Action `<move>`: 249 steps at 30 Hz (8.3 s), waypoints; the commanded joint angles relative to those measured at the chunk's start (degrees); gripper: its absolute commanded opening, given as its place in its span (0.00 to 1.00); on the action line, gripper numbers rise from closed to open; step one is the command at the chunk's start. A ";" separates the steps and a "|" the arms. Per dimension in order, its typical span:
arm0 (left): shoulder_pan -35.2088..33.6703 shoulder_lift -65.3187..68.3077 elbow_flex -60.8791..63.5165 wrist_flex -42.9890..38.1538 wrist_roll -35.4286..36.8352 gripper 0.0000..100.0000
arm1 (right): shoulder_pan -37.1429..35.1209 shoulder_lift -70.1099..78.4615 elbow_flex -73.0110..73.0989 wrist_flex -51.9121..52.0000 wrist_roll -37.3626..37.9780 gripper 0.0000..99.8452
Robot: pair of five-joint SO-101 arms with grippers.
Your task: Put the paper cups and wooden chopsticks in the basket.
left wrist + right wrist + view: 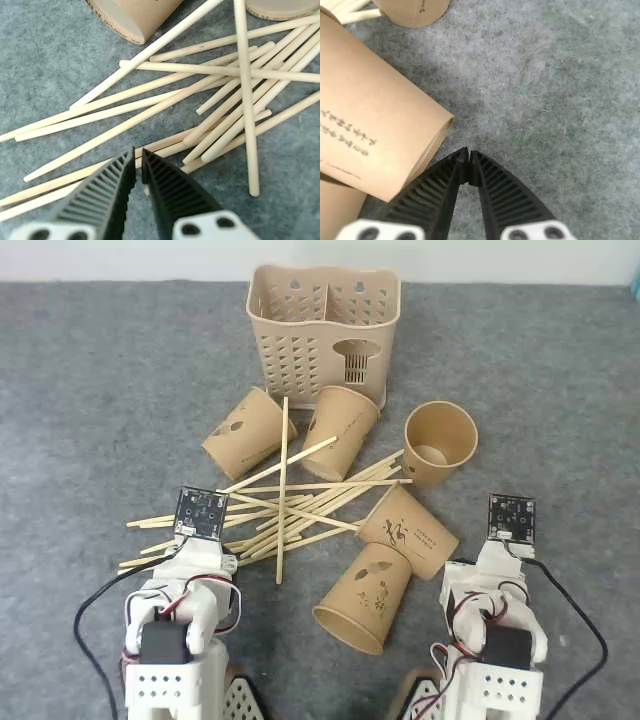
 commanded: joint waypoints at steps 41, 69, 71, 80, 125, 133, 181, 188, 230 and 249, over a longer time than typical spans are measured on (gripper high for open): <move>0.09 -1.41 -0.40 0.26 -0.35 0.02 | 0.22 -0.92 1.05 2.51 0.97 0.01; -8.70 -1.41 -8.31 -13.89 -0.44 0.02 | 11.30 -1.01 -4.40 -10.24 10.02 0.11; -8.70 -1.41 -12.53 -10.81 -0.44 0.02 | 11.47 -0.57 -6.86 -9.80 10.99 0.11; -9.93 10.55 -26.77 -5.01 -0.09 0.16 | 11.38 -0.13 -20.84 -4.53 10.99 0.11; -10.20 80.00 -47.69 -25.23 8.18 0.17 | -6.73 101.76 -79.82 -17.01 -15.38 0.22; -10.20 80.00 -47.69 -25.23 8.26 0.16 | -6.55 100.35 -80.00 -16.84 -14.95 0.01; -10.11 80.18 -47.08 -26.46 8.09 0.16 | -18.51 135.78 -172.84 6.02 -10.11 0.01; -10.20 80.18 -47.08 -26.46 8.09 0.16 | -16.92 138.42 -171.96 6.11 -9.67 0.06; -6.15 80.35 -60.44 -11.16 8.18 0.17 | -5.58 70.64 -64.09 1.89 -1.32 0.23; 5.80 101.63 -95.87 4.22 23.30 0.21 | -5.76 76.88 -39.21 -25.36 2.64 0.23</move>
